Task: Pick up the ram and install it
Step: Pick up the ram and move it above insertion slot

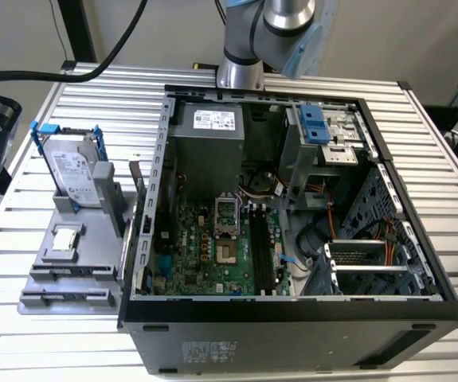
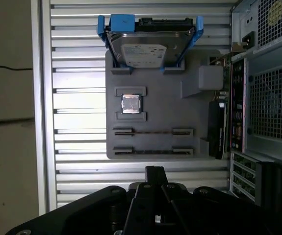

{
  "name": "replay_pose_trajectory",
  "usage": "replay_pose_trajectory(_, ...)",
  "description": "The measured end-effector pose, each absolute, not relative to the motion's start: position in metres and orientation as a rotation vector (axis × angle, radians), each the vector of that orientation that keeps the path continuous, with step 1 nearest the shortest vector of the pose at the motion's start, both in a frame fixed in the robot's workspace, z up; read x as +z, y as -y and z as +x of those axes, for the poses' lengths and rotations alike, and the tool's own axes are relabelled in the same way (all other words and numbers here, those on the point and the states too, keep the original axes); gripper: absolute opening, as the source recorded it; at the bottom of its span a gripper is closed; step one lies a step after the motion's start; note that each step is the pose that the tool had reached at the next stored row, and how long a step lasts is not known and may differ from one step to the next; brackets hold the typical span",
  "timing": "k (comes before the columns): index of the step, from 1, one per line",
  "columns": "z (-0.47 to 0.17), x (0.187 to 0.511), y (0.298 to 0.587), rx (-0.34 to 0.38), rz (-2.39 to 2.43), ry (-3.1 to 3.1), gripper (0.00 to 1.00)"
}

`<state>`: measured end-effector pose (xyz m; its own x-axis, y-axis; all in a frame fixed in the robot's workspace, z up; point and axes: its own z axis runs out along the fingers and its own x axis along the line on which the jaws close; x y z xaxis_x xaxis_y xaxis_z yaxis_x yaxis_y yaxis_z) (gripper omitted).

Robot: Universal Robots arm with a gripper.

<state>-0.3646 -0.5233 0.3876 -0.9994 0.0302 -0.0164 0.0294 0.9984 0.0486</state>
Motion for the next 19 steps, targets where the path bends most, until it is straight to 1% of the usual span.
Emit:
replay_pose_trajectory(8, -0.3645, 0.3876, 0.5232, 0.075, 0.032, -3.125, 0.00)
replay_pose_trajectory(19, -0.3646, 0.3876, 0.5232, 0.077, -0.146, -3.124, 0.00)
